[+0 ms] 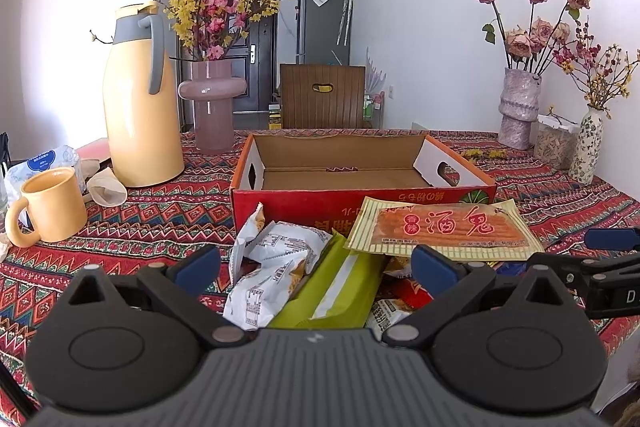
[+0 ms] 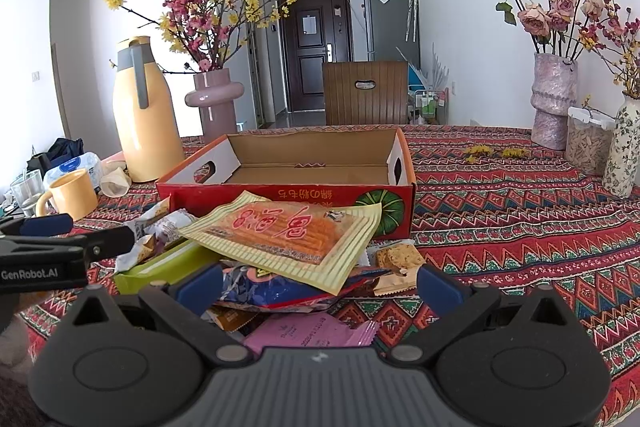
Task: Organize snacks
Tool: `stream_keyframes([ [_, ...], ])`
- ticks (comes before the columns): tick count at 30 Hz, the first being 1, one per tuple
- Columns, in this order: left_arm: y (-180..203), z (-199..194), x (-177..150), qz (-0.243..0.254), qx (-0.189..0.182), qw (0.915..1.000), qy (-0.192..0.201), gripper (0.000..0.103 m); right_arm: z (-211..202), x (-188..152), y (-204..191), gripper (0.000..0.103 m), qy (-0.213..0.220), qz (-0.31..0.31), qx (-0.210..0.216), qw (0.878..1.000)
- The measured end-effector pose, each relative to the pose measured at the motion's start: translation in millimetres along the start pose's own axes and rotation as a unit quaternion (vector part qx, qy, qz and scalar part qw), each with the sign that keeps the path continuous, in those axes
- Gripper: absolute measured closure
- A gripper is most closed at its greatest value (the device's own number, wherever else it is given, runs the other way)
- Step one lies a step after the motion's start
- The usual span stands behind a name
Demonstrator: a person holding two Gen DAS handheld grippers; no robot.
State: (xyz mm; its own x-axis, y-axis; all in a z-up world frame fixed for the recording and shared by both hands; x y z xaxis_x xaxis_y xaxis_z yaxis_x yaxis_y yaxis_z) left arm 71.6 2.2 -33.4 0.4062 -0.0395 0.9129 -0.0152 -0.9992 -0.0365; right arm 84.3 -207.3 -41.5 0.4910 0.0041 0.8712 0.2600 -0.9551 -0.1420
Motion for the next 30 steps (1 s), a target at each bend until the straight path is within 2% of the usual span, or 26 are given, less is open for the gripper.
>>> stream_keyframes([
  [4,-2,0,-1,-0.005,0.0,1.0,-0.002,0.0,-1,-3,5,0.0,-0.006,-0.001,-0.007,1.0],
  [12,-7,4,-6,-0.01,0.001,0.9999,-0.011,0.0,6,-20,11,0.0,-0.046,-0.013,-0.016,0.999],
  [21,-17,6,-14,-0.018,0.01,0.9996,-0.021,0.0,38,-36,1,0.0,-0.102,-0.01,-0.008,0.995],
  [30,-27,11,-20,-0.03,0.015,0.9991,-0.028,0.0,67,-43,-9,0.0,-0.132,-0.008,-0.039,0.99],
])
Point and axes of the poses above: each gripper's, at about its wrist camera, not at the fingertips, and z roughly the way its jaws point, y to its right, x to its top, the point moved 9 cm from there along z, roughly the way its jaws point, and after that the axes turned 3 degrees about z, right-handed, at the moved point
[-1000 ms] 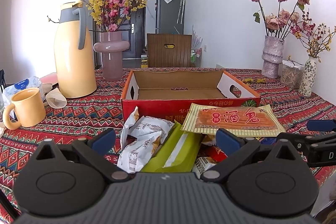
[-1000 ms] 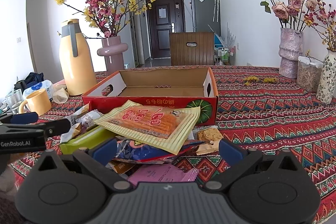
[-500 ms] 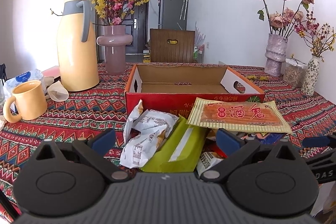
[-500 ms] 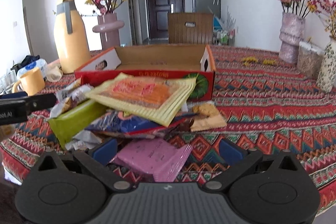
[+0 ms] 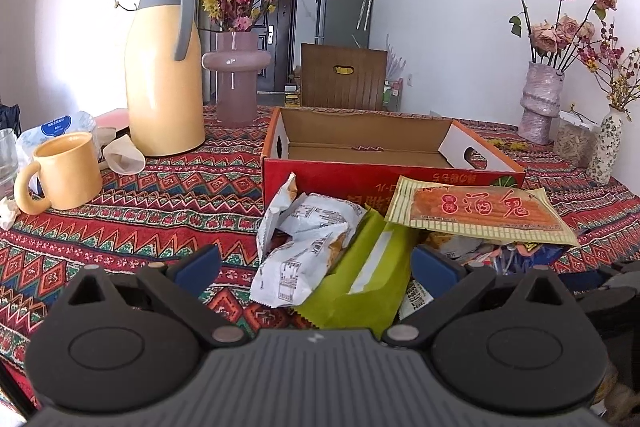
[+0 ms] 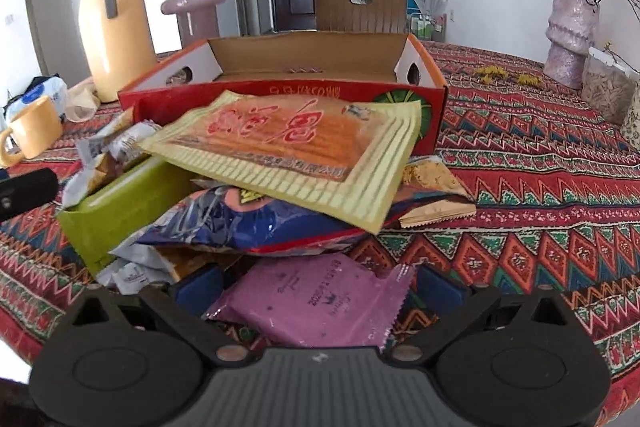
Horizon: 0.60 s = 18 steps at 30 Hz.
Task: Organize snacks
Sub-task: 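Lower the right gripper onto the pink snack packet in the pile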
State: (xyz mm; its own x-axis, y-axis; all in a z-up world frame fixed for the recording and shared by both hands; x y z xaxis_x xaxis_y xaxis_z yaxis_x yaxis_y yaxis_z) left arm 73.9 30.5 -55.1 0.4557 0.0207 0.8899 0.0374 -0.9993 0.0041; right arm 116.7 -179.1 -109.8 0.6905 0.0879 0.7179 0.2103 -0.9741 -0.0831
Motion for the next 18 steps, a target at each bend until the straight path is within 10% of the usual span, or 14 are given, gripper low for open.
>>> stream_keyframes([
  [18,2,2,-3,-0.003,-0.003,1.0,-0.008,0.0,-9,-15,14,0.019,0.005,-0.017,0.003,1.0],
])
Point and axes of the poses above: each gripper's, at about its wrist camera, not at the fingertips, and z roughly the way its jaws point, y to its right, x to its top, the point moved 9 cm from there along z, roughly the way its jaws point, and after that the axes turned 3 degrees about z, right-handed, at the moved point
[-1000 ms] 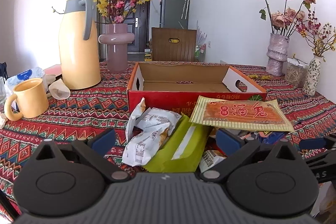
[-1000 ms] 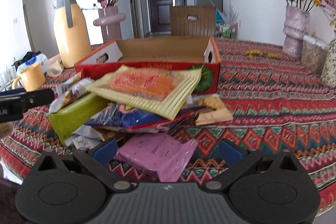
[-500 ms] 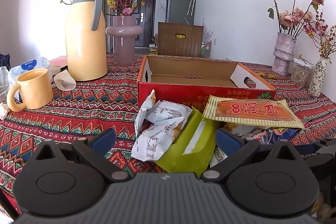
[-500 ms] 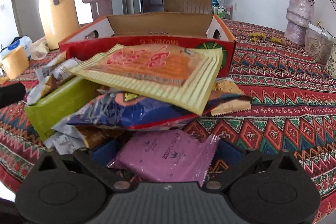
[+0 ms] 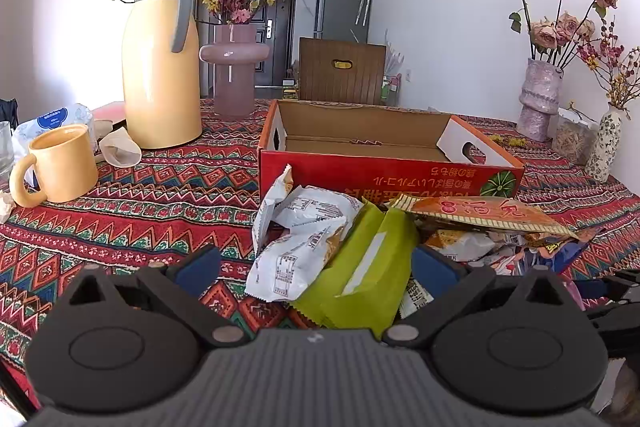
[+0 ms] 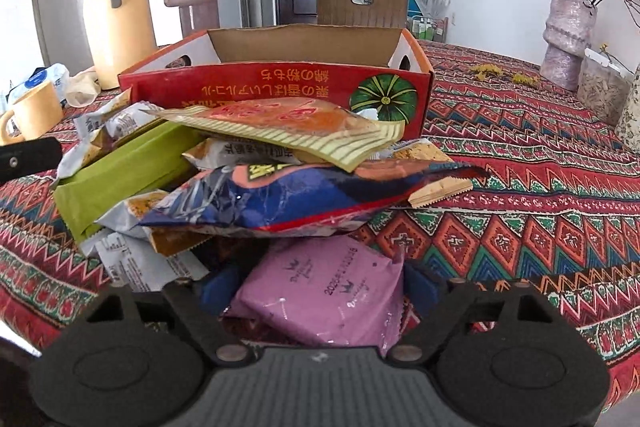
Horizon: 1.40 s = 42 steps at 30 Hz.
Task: Organize snacks
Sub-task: 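Lower the right gripper onto the pink snack packet in the pile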
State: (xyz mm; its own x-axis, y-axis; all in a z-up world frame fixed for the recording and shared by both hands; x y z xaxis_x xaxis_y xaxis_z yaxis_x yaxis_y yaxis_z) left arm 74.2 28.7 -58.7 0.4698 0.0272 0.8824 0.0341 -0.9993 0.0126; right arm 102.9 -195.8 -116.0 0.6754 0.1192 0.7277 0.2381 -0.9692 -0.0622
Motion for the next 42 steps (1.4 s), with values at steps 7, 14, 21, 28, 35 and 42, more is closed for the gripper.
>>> stream_keyframes([
  [7,0,-2,0,0.001,0.002,1.0,0.001,0.0,-8,-4,2,0.029,0.011,-0.002,0.011,1.0],
  [14,2,-7,0,0.002,0.006,1.0,0.001,0.0,-16,-4,4,0.038,0.024,0.002,0.016,1.0],
  [21,5,-12,-1,0.004,0.006,1.0,0.002,0.0,-18,-9,7,0.024,0.021,0.008,0.018,1.0],
  [28,5,-18,-3,0.003,0.009,1.0,-0.001,0.0,-18,-16,-3,0.033,0.034,-0.021,0.019,0.999],
  [35,5,-22,-6,0.0,0.007,1.0,-0.004,0.0,-35,-18,-7,0.041,0.056,-0.029,0.019,0.998],
  [42,4,-22,-5,0.0,0.011,0.9999,-0.009,0.0,-70,-6,-8,0.041,0.101,-0.024,0.033,0.994],
])
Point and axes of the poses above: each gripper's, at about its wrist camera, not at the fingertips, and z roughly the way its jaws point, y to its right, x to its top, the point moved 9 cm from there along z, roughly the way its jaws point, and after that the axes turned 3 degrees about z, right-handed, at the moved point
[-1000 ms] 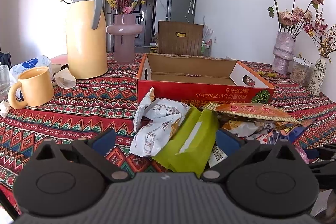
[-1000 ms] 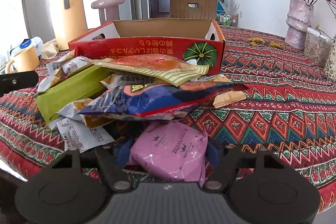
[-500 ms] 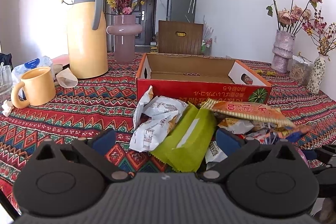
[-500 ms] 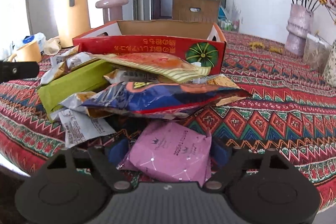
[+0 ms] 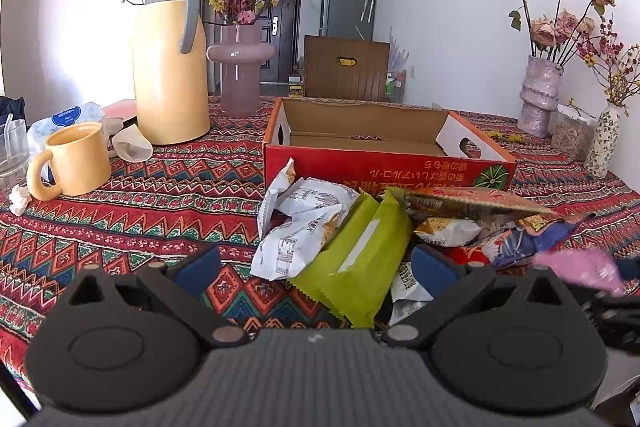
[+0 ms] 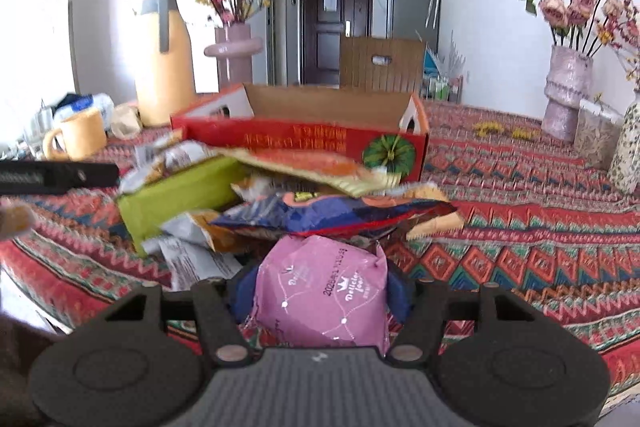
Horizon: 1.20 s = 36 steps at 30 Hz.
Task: Organize snacks
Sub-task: 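Lower the right gripper onto the pink snack packet in the pile, then grasp the pink packet with the right gripper while the left grasps a white packet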
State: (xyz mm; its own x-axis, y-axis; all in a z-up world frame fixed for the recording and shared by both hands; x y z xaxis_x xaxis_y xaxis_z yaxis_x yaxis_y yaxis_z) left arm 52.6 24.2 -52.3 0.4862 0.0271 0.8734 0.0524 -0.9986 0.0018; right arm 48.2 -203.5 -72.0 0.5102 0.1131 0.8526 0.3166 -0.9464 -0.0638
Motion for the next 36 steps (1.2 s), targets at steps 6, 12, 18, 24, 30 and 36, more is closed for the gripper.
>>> stream_keyframes([
  [6,-3,8,4,-0.001,0.002,1.0,-0.008,0.0,-24,24,7,0.04,0.041,0.011,0.002,0.999],
  [12,-4,18,13,0.013,0.003,0.9999,-0.008,0.0,-15,33,15,0.04,0.045,0.022,-0.002,0.999],
  [18,-10,45,21,0.013,0.0,0.9995,-0.029,0.0,-3,39,21,0.04,0.046,0.038,-0.003,0.998],
  [24,-20,78,14,-0.019,-0.03,0.9969,-0.07,0.02,7,48,33,0.04,0.051,0.054,-0.01,0.997],
  [30,-29,96,3,-0.071,-0.083,0.9889,-0.102,0.037,20,48,38,0.04,0.041,0.061,-0.013,0.997],
  [36,-27,87,1,-0.077,-0.124,0.9849,-0.093,0.073,28,48,37,0.04,0.034,0.061,-0.012,0.998],
])
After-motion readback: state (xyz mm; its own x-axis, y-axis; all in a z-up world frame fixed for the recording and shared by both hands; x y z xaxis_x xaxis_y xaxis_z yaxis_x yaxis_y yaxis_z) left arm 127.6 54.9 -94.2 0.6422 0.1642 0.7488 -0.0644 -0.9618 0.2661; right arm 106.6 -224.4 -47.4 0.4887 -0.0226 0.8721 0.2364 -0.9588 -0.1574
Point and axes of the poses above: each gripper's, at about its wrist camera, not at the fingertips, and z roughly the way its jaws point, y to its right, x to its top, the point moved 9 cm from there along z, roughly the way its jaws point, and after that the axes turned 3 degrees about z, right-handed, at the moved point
